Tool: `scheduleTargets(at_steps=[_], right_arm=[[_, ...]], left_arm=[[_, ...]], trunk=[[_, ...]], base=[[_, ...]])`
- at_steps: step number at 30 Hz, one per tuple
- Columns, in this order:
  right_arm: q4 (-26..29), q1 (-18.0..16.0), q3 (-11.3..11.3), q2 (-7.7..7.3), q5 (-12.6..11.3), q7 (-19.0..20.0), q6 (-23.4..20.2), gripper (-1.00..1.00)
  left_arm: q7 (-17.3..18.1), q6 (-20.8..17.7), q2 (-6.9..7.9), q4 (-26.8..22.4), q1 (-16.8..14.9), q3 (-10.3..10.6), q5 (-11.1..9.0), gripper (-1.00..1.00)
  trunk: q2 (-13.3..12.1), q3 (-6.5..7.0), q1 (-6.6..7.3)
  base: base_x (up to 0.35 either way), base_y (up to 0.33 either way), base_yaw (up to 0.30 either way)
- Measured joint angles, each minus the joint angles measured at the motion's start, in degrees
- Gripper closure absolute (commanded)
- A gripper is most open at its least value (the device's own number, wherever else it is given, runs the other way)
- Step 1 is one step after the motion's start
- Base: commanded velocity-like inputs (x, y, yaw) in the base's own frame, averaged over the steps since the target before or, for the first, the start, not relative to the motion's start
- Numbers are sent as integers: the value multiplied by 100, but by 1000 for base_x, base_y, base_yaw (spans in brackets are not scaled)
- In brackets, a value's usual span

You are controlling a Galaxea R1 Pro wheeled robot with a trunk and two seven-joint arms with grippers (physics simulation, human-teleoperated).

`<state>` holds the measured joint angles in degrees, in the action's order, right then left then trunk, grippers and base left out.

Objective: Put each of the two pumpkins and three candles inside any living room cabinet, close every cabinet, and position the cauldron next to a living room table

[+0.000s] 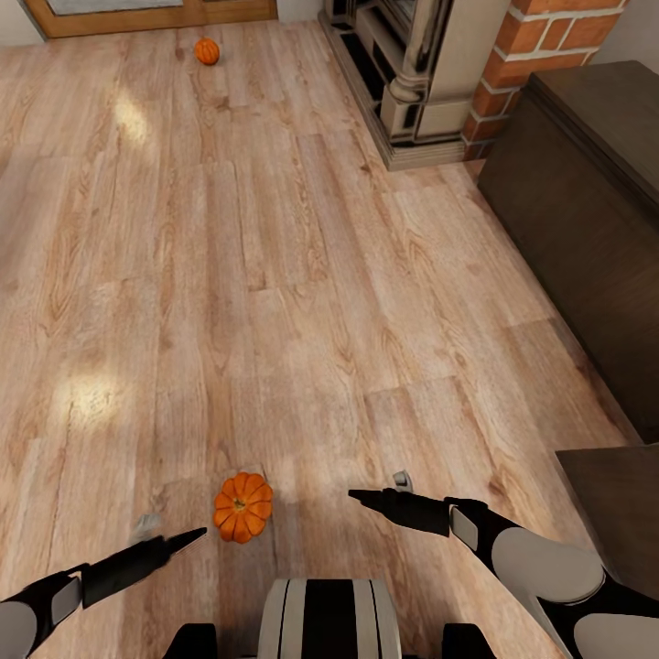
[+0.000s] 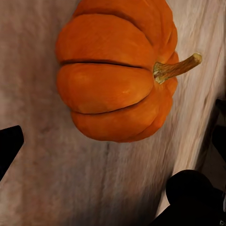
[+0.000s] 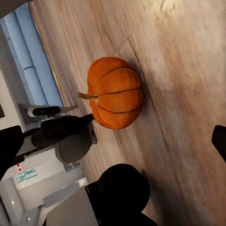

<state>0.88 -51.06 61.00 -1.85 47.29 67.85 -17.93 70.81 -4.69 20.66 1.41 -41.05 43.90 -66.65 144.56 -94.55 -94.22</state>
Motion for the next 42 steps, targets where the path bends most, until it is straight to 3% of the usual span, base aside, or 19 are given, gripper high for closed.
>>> scheduleTargets(at_steps=[2, 6, 11, 30, 37, 42], right_arm=[[0, 0, 0, 1, 0, -5, 0, -100], [0, 1, 0, 1, 0, -7, 0, -100], [0, 0, -6, 1, 0, 0, 0, -100], [0, 0, -9, -8, 0, 0, 0, -100], [0, 1, -9, -8, 0, -2, 0, -100], [7, 0, -9, -8, 0, 0, 0, -100]], left_arm=[[-49, -8, 51, 0, 0, -129, -28, -100], [-284, -25, 57, -81, -12, -196, -38, -100], [-336, -29, 65, -292, -13, -199, -36, -100], [-380, -10, 34, -308, -9, -198, -32, -100], [-762, 2, -32, -337, -9, -202, -32, -100], [-1037, -15, -60, -630, -9, -198, -32, -100]], trunk=[[0, 0, 0], [0, 0, 0], [0, 0, 0], [0, 0, 0], [0, 0, 0], [0, 0, 0]], base=[[0, 0, 0], [0, 0, 0], [0, 0, 0], [0, -82, 0], [0, -3, 0], [0, 0, 0]])
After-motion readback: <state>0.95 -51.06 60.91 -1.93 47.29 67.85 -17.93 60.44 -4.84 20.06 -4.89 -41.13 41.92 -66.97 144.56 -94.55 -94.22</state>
